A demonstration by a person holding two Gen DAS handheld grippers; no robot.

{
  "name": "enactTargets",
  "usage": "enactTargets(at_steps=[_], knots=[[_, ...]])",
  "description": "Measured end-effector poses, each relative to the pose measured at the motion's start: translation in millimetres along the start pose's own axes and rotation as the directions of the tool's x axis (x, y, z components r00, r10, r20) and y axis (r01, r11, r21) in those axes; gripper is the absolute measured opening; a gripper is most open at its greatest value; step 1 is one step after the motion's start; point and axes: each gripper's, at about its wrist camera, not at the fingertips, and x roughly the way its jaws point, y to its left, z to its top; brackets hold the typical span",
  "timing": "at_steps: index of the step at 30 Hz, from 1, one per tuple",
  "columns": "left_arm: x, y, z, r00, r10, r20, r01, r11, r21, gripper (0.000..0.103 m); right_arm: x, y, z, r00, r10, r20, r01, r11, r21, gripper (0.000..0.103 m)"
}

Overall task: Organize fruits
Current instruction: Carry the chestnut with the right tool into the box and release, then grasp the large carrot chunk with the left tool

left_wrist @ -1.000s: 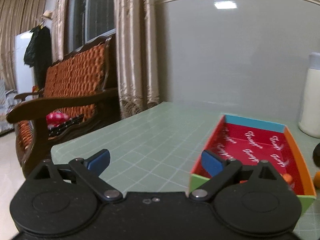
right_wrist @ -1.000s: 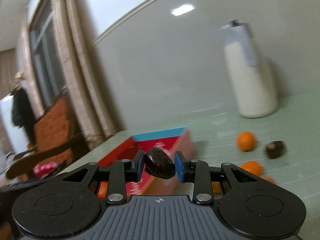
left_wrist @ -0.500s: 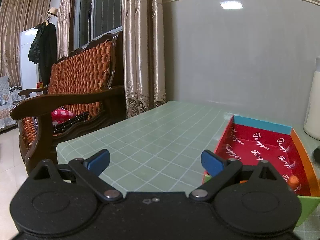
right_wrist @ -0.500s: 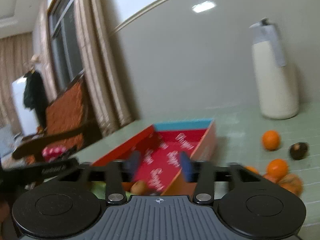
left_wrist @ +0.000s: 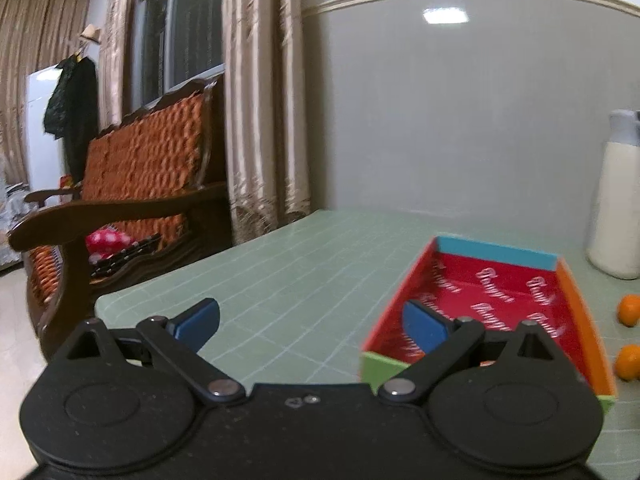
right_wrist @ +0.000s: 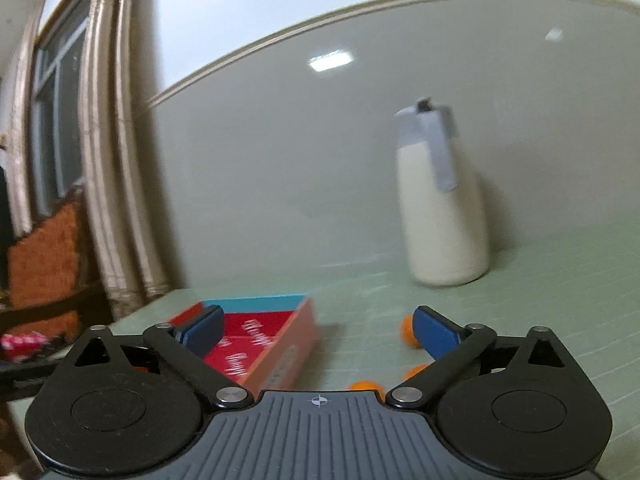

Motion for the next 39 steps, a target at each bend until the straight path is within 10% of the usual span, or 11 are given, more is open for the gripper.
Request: enactTargets(at_steps=[6, 17, 27, 34, 39], knots=[[-24.6, -40.7, -0.4, 0.987, -0.142, 0.08, 0.136, 0.988, 0.073, 0.092, -9.9, -23.4, 1.2, 0.962, -0.269, 0.046, 0.27, 0.963, -0.015, 0.103], [-58.3, -117.3, -21.3, 0.908, -0.412, 0.07, 0.392, 0.898, 0.2, 0.092, -31.1, -84.9, -1.0, 0.724, -0.685, 0.083, 0.687, 0.727, 0.006, 0.103], [-61.8, -177.1, -46.5, 0.832, -0.55, -0.066, 0.55, 0.806, 0.219, 0.077, -56.3, -124.6, 1.7, 0.583, -0.806, 0.102, 0.81, 0.587, 0.008, 0.103], [-56.4, -211.7, -59.7, 0.805, -0.575, -0.142, 0.592, 0.777, 0.212, 0.06, -68.1, -139.1, 3.3, 0.618, -0.784, 0.057, 0.785, 0.619, 0.017, 0.103], [-49.9, -231.6, -66.7, 0.826, -0.529, -0.193, 0.56, 0.81, 0.174, 0.056, -69.5, -145.9, 4.3, 0.652, -0.757, 0.033, 0.757, 0.653, 0.03, 0.103]])
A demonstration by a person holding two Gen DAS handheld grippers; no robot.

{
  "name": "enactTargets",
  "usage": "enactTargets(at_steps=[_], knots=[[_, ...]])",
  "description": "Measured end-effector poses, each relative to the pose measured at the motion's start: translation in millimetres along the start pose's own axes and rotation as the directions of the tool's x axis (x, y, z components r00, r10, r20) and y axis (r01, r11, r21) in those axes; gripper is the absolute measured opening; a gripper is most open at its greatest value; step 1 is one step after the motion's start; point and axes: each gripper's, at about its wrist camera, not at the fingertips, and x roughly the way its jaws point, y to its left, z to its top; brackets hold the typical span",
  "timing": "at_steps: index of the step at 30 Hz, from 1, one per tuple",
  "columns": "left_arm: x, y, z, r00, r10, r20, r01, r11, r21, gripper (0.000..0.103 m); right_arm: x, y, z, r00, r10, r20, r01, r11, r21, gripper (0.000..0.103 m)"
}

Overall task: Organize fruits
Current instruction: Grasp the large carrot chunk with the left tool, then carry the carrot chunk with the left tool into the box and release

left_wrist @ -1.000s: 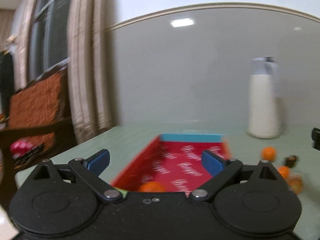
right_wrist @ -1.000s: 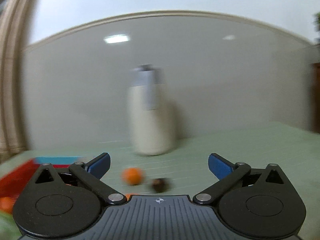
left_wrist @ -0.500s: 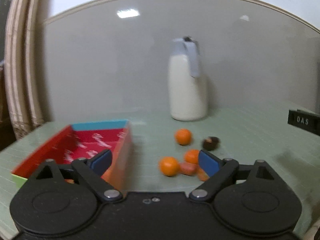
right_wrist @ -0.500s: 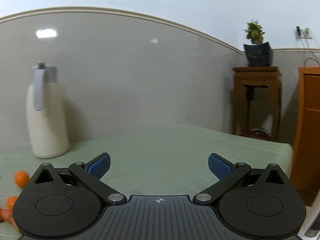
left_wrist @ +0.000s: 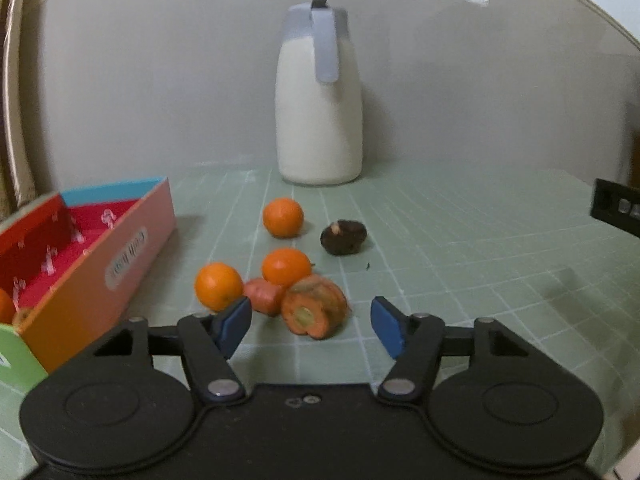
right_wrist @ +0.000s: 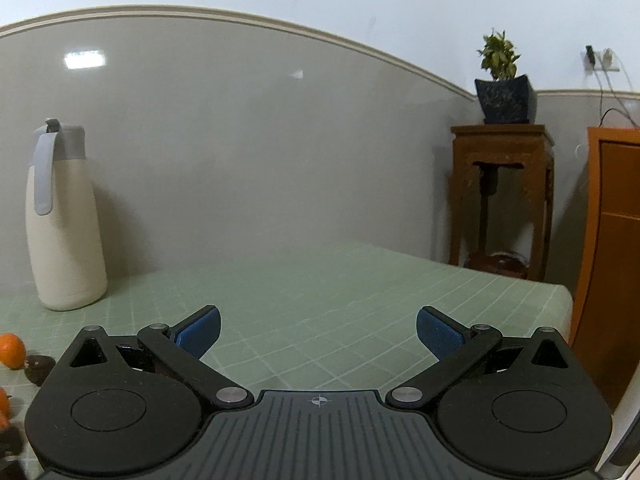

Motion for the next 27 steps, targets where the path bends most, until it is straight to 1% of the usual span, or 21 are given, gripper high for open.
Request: enactTargets(at_steps=[4, 7, 9, 11, 13, 17, 22, 27], knots=[[12.2, -2.4, 4.7, 0.999, 0.029, -0.034, -0.031, 0.998, -0.055, 0.052, 8.4, -6.3, 2.9, 0.999, 0.034, -0.009, -0.034, 0.999, -0.003, 0.103], [15.9, -2.9, 7.8, 0.997, 0.06, -0.046, -0.064, 0.995, -0.079, 0.04, 11.4, -7.1, 2.6, 0.998, 0.056, -0.024, -0.056, 0.998, -0.007, 0.103], [16.6, -1.2, 8.1, 0.997, 0.061, -0.05, -0.065, 0.994, -0.087, 0.033, 13.2, -7.0, 1.1, 0.997, 0.066, -0.036, -0.066, 0.998, -0.005, 0.103], [15.2, 1.3, 7.9, 0.997, 0.06, -0.05, -0.064, 0.993, -0.097, 0.029, 15.8, -7.6, 0.7, 0.996, 0.073, -0.046, -0.073, 0.997, -0.002, 0.103], [13.4, 5.5, 6.9, 0.997, 0.058, -0.048, -0.063, 0.992, -0.114, 0.029, 16.3, -6.8, -0.1, 0.996, 0.076, -0.051, -0.076, 0.997, -0.001, 0.103], [10.4, 9.5, 6.3, 0.998, 0.054, -0.044, -0.059, 0.993, -0.106, 0.029, 13.7, -3.8, -2.0, 0.996, 0.077, -0.049, -0.077, 0.997, 0.0, 0.103], [-5.0, 12.2, 8.2, 0.997, 0.074, 0.027, -0.072, 0.995, -0.063, 0.029, 10.9, 0.7, -2.9, 0.995, 0.082, -0.049, -0.082, 0.997, 0.004, 0.103], [-18.2, 29.3, 14.8, 0.987, 0.135, 0.083, -0.13, 0.989, -0.066, 0.029, 9.2, 5.9, -2.9, 0.995, 0.088, -0.054, -0.088, 0.996, 0.005, 0.103]])
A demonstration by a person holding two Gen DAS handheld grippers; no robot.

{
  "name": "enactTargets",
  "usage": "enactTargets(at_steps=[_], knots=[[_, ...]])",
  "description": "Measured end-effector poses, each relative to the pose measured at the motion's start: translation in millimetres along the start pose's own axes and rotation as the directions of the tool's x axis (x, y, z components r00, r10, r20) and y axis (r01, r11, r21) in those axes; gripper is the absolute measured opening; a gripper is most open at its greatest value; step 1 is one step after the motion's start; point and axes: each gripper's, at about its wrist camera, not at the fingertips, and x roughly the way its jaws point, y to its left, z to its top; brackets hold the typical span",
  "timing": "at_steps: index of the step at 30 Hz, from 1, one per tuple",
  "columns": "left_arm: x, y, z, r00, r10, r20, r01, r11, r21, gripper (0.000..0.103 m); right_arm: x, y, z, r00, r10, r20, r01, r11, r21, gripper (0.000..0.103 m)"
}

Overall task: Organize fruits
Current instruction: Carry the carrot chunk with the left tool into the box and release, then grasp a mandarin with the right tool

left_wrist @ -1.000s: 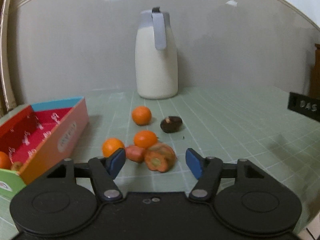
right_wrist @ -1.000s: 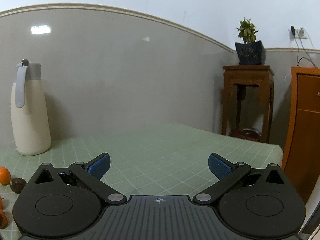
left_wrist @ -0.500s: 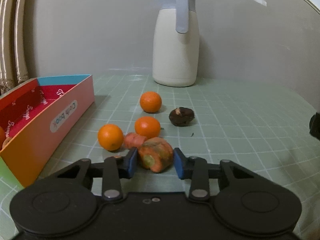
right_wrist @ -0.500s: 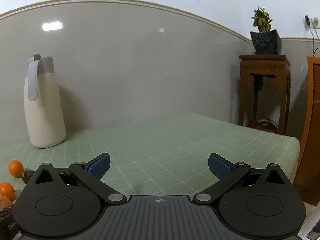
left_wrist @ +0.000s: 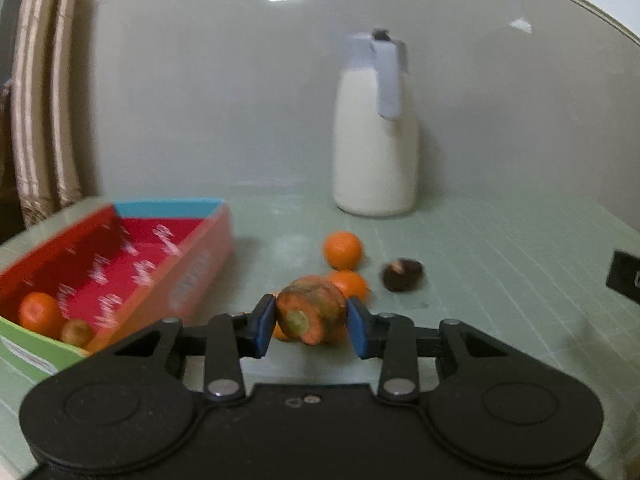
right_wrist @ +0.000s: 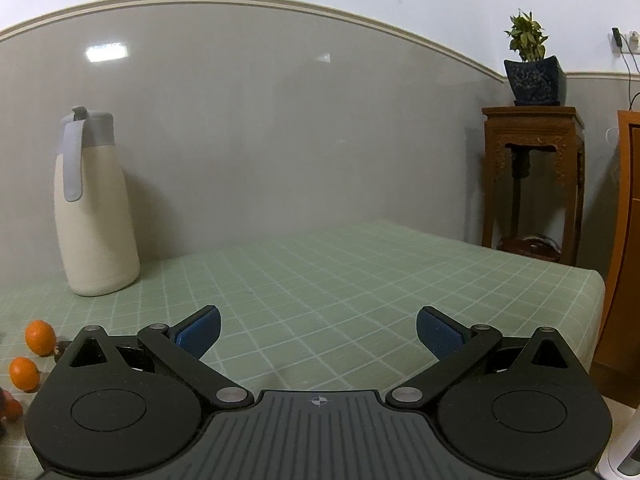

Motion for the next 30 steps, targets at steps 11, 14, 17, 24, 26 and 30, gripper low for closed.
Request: enactTargets(at_steps=[11, 14, 17, 24, 26, 30], knots=[[-5.6, 72.4, 21.7, 0.978, 0.202, 0.045, -0.199, 0.978, -0.062, 0.029, -12.7, 35.5, -4.3, 0.993, 0.121, -0.005, -0.121, 0.992, -0.038, 0.103], [2.4, 92.1, 23.1, 0.972, 0.236, -0.002, -0.235, 0.968, -0.089, 0.029, -15.2, 47.4, -6.1, 0.984, 0.176, -0.025, -0.177, 0.983, -0.048, 0.103], [10.8, 107.5, 22.6, 0.967, 0.25, -0.052, -0.254, 0.961, -0.11, 0.029, -15.0, 56.3, -6.7, 0.971, 0.233, -0.054, -0.235, 0.971, -0.037, 0.103], [10.3, 129.0, 16.9, 0.954, 0.279, -0.11, -0.291, 0.949, -0.121, 0.035, -13.9, 76.8, -7.4, 0.911, 0.388, -0.143, -0.392, 0.92, 0.0, 0.103], [6.6, 132.2, 15.4, 0.956, 0.274, -0.108, -0.287, 0.949, -0.128, 0.035, -15.1, 84.7, -6.6, 0.89, 0.427, -0.159, -0.433, 0.902, 0.001, 0.103], [-0.5, 143.0, 15.6, 0.954, 0.281, -0.103, -0.294, 0.943, -0.158, 0.056, -19.7, 100.3, -7.6, 0.856, 0.485, -0.179, -0.495, 0.869, -0.015, 0.103]])
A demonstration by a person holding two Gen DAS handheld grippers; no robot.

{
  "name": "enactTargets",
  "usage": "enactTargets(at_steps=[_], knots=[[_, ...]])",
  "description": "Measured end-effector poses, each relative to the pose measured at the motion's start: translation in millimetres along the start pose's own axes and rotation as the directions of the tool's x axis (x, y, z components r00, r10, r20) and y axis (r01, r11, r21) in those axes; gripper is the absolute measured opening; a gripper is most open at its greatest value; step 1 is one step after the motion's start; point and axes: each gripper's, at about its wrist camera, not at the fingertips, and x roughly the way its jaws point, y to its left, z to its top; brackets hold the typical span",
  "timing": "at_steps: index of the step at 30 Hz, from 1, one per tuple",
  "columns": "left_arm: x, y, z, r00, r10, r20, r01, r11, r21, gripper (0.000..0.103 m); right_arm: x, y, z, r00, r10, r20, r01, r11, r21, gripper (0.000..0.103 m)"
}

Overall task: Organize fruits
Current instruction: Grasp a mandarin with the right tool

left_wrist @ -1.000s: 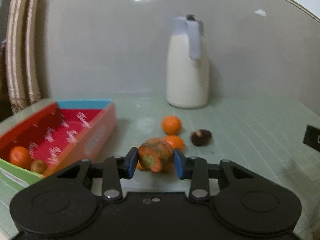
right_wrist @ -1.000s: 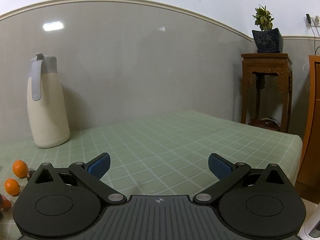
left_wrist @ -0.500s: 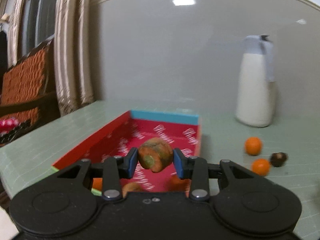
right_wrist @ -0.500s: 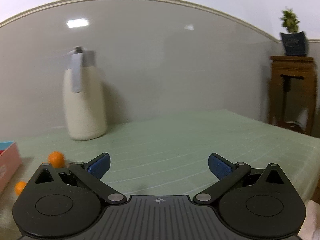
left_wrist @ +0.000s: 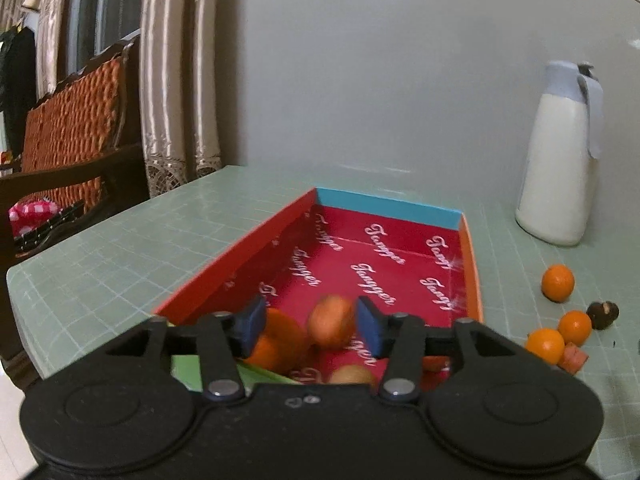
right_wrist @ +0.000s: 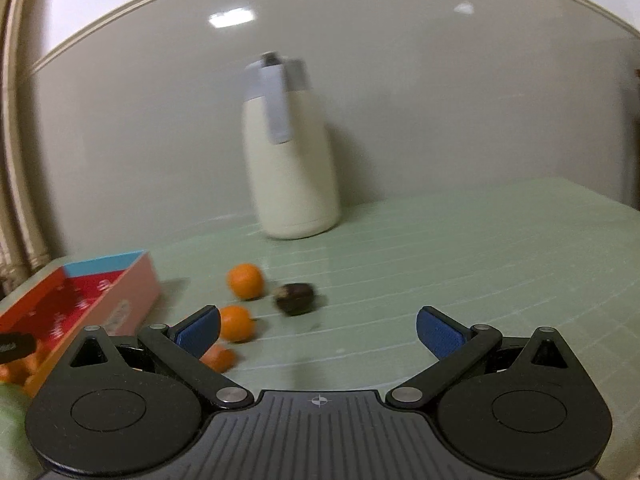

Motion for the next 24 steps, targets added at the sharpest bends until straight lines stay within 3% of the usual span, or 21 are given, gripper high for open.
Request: enactTargets(at_steps=[2, 5, 8, 12, 14, 19, 22, 24], knots=[[-1.6, 8.0, 1.9, 1.0, 0.021, 0.014, -0.021, 1.0, -0.019, 0.067, 1.3, 9.7, -0.9, 1.0, 0.029, -0.002, -0.029, 0.999, -0.023, 0.103], [-3.9, 21.3, 4.7, 0.999, 0.038, 0.032, -0.037, 0.999, -0.031, 0.068, 4.4, 25.1, -3.5, 0.997, 0.075, -0.009, -0.076, 0.995, -0.057, 0.103], [-4.7, 34.2, 5.6, 0.999, 0.001, 0.034, 0.001, 0.999, -0.04, 0.065, 4.8, 38.0, -7.6, 0.994, 0.109, -0.013, -0.109, 0.99, -0.086, 0.103], [-14.5, 42.3, 5.4, 0.995, 0.041, 0.095, -0.04, 0.999, -0.013, 0.076, 8.2, 53.9, -11.2, 0.99, 0.143, -0.018, -0.144, 0.983, -0.118, 0.101], [-17.2, 52.3, 7.8, 0.993, 0.034, 0.114, -0.03, 0.999, -0.04, 0.08, 9.0, 60.0, -12.2, 0.986, 0.165, -0.034, -0.168, 0.977, -0.128, 0.083], [-8.3, 75.4, 10.7, 0.993, 0.086, 0.078, -0.079, 0.993, -0.092, 0.081, 22.7, 71.1, -15.2, 0.978, 0.189, -0.086, -0.198, 0.973, -0.114, 0.076], [-4.4, 90.7, 12.9, 0.991, 0.117, 0.059, -0.109, 0.986, -0.13, 0.081, 27.3, 77.1, -13.6, 0.975, 0.202, -0.093, -0.213, 0.968, -0.13, 0.061], [-3.2, 100.2, 13.4, 0.99, 0.13, 0.046, -0.122, 0.981, -0.151, 0.081, 31.6, 79.5, -13.8, 0.977, 0.187, -0.102, -0.199, 0.971, -0.132, 0.06]])
